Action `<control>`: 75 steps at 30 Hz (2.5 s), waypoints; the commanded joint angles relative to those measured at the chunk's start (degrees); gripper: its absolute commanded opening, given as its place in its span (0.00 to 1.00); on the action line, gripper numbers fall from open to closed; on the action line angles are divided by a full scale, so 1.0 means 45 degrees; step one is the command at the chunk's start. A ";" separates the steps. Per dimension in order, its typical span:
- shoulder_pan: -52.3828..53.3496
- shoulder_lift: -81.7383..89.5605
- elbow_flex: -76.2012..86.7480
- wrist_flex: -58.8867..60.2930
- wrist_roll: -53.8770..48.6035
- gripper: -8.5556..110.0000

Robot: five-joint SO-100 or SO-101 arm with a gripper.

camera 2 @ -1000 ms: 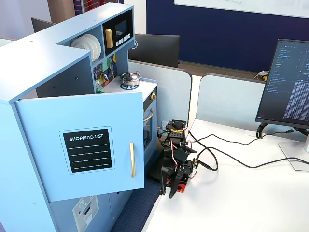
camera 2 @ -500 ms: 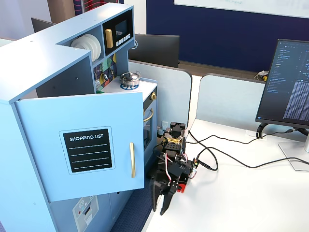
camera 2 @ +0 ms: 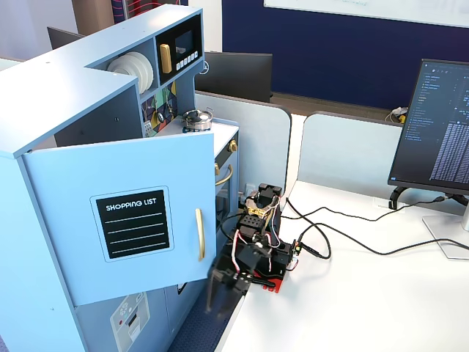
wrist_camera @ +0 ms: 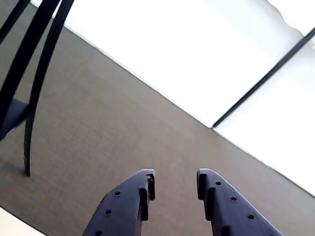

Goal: Close the left cabinet door

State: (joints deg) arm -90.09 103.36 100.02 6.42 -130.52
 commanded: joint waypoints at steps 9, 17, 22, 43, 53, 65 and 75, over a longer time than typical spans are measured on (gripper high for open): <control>0.4980 0.2148 0.0352 -0.1074 -0.0547 0.07; 0.8203 0.2402 0.0684 -0.2012 -0.0586 0.07; 0.8555 0.3047 0.1504 -0.2051 -0.0645 0.07; 1.8203 1.4102 1.0566 1.2715 0.5664 0.07; 1.9766 1.6855 1.4746 1.5879 1.0352 0.07; 1.9473 1.7480 1.5938 1.7793 1.1719 0.08; 1.9316 1.7480 1.5938 1.7813 1.1523 0.08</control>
State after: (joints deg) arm -2.55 182.20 168.57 79.01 -78.84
